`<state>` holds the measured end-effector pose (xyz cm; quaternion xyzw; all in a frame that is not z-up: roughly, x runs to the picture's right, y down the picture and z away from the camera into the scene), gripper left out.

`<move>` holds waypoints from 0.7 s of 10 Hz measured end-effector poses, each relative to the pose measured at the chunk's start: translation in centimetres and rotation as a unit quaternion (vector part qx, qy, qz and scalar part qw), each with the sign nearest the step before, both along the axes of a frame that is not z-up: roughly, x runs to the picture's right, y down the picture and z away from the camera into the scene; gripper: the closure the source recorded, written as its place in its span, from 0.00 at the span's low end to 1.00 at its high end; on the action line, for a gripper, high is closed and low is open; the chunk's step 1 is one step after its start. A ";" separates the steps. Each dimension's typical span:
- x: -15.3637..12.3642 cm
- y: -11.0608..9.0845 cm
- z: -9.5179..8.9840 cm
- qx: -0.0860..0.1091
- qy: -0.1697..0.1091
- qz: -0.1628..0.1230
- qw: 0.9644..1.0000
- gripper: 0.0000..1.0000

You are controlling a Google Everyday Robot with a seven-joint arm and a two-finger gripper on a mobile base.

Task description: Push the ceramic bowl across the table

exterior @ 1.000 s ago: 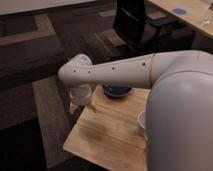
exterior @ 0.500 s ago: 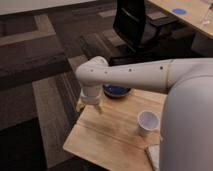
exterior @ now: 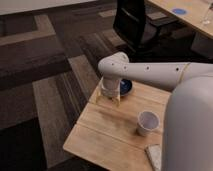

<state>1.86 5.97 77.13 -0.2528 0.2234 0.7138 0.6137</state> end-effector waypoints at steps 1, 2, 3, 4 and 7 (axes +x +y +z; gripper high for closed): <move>0.0 0.0 0.0 0.000 0.000 0.000 1.000 0.35; 0.0 0.0 0.0 0.000 0.000 0.000 1.000 0.35; 0.0 0.0 0.0 0.000 0.000 0.000 1.000 0.35; 0.0 0.0 0.0 0.000 0.000 0.000 1.000 0.35; 0.4 0.2 0.3 0.000 -0.002 -0.010 1.000 0.35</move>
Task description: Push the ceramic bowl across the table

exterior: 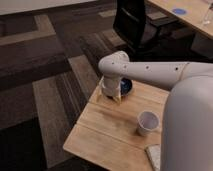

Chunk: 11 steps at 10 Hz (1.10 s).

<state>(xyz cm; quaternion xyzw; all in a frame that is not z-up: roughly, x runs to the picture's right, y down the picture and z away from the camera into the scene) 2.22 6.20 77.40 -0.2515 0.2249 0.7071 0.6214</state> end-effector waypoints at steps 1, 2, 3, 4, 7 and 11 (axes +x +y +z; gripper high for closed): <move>0.1 0.3 0.6 -0.005 -0.001 0.002 1.000 0.35; 0.1 0.6 1.3 -0.011 -0.002 0.006 1.000 0.35; 0.5 0.7 2.4 -0.011 -0.003 0.015 1.000 0.35; 1.0 0.6 3.2 -0.012 -0.001 0.019 1.000 0.35; 2.2 -0.2 5.7 -0.009 0.000 0.014 1.000 0.35; 3.1 -1.9 8.9 0.001 -0.001 -0.010 1.000 0.35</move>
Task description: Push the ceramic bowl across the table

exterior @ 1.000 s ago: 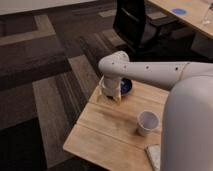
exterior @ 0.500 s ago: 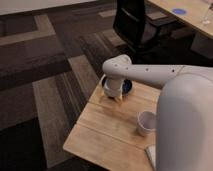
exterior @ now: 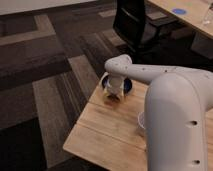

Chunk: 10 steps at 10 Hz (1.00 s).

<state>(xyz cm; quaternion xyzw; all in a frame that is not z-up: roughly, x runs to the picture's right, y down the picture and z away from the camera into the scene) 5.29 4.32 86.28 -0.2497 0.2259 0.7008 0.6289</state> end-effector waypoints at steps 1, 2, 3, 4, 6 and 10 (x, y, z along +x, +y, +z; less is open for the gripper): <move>0.3 -1.2 0.5 0.012 0.002 -0.008 1.000 0.35; 1.8 -2.9 1.6 0.030 0.014 -0.017 0.999 0.35; 3.3 -4.2 2.9 0.046 0.023 -0.019 0.998 0.35; 4.1 -4.9 3.7 0.054 0.029 -0.020 0.998 0.35; 7.0 -7.6 6.1 0.077 0.045 -0.010 0.996 0.35; 9.6 -12.7 5.0 0.112 0.074 -0.027 0.991 0.35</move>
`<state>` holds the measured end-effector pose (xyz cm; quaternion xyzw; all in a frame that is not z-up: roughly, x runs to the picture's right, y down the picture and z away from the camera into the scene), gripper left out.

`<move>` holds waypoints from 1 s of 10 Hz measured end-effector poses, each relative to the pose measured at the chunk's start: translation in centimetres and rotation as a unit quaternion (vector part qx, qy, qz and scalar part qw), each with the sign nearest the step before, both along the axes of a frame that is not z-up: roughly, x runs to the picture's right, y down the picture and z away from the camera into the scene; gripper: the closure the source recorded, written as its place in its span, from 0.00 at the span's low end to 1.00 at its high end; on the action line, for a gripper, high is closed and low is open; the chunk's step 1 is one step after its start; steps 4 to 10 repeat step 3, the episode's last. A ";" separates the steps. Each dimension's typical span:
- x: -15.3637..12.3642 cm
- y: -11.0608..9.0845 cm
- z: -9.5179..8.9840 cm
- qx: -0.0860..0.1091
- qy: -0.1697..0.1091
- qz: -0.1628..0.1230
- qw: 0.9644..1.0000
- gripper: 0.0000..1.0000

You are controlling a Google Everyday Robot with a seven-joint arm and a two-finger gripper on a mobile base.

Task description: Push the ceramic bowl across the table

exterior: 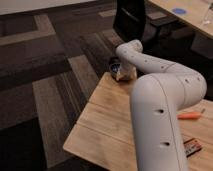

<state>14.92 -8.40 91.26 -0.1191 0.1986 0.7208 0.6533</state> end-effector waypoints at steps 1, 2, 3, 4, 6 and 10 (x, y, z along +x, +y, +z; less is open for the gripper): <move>0.0 0.0 -0.1 0.000 -0.001 0.000 1.000 0.35; -0.1 0.0 -0.1 0.000 -0.001 0.000 1.000 0.35; -0.1 0.0 -0.1 0.000 -0.001 0.000 1.000 0.35; -0.1 0.0 -0.1 0.000 -0.001 0.000 1.000 0.35; -0.1 0.0 -0.1 0.000 -0.001 0.000 1.000 0.35; -0.1 0.0 -0.1 0.000 -0.001 0.000 1.000 0.35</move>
